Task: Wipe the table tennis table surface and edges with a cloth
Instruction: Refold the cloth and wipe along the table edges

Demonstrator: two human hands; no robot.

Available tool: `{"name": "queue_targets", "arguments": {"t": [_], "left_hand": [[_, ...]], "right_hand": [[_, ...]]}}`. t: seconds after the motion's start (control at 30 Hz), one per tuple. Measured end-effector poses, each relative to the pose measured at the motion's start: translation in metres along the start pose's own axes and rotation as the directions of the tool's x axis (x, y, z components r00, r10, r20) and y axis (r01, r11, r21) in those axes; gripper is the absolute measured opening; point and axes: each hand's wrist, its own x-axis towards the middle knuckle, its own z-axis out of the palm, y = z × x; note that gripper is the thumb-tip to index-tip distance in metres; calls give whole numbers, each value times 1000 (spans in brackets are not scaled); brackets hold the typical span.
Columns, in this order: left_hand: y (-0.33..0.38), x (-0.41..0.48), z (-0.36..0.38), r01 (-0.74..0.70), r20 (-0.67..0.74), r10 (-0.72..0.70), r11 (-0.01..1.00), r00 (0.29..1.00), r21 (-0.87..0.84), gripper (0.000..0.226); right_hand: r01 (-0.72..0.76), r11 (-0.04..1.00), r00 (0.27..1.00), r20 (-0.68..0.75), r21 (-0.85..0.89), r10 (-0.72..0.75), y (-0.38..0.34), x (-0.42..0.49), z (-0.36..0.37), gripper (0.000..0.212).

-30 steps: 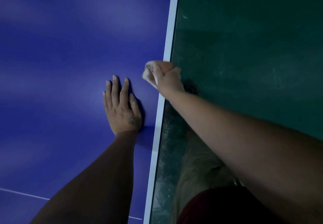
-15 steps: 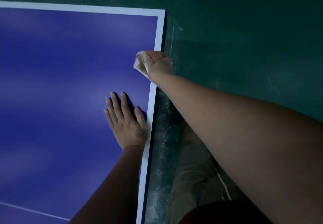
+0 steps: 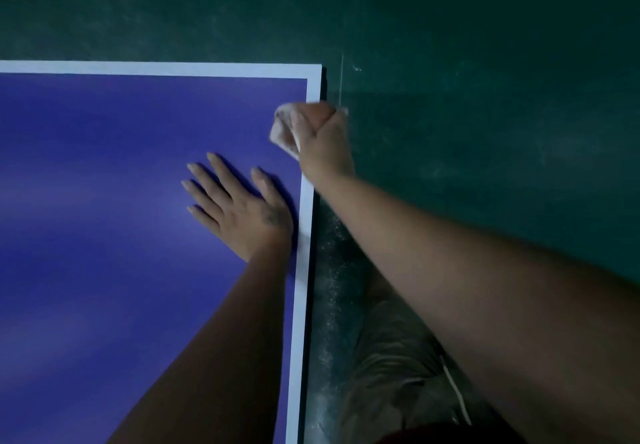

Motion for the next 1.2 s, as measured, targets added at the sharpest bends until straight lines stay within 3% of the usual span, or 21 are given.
{"name": "queue_targets", "arguments": {"t": [0.07,0.17,0.33,0.47,0.57,0.67,0.73,0.8,0.93,1.2], "left_hand": [[24,36,4,68,-14,-68,998,998,15,76],[40,76,8,111,-38,-111,994,993,0,75],[46,76,5,122,-54,-122,992,991,-14,69],[48,78,1,121,-45,-123,992,991,-43,68],[47,77,-1,136,-29,-138,988,990,-72,68],[47,78,-2,131,1,-131,988,991,-81,69],[48,80,-2,144,24,-143,986,989,-80,70],[47,79,-3,149,39,-146,986,988,-79,71],[45,77,0,133,35,-130,988,991,-78,70],[42,76,10,114,-63,-122,986,990,-117,65]], "right_hand": [[70,998,997,-26,1,-70,31,-28,4,83],[22,995,998,-52,95,-17,54,-43,16,73],[9,995,991,-131,103,4,24,-2,16,75],[143,990,975,-176,9,-139,-16,39,7,69],[181,961,979,-54,-209,-196,-37,62,-10,73],[259,858,961,210,-443,-182,-53,83,-37,66],[298,763,921,382,-574,-72,-72,98,-49,63],[370,645,852,521,-669,52,-92,109,-52,73],[514,419,789,604,-748,110,-112,115,-35,86],[571,486,724,685,-661,82,-137,115,63,89]]}}
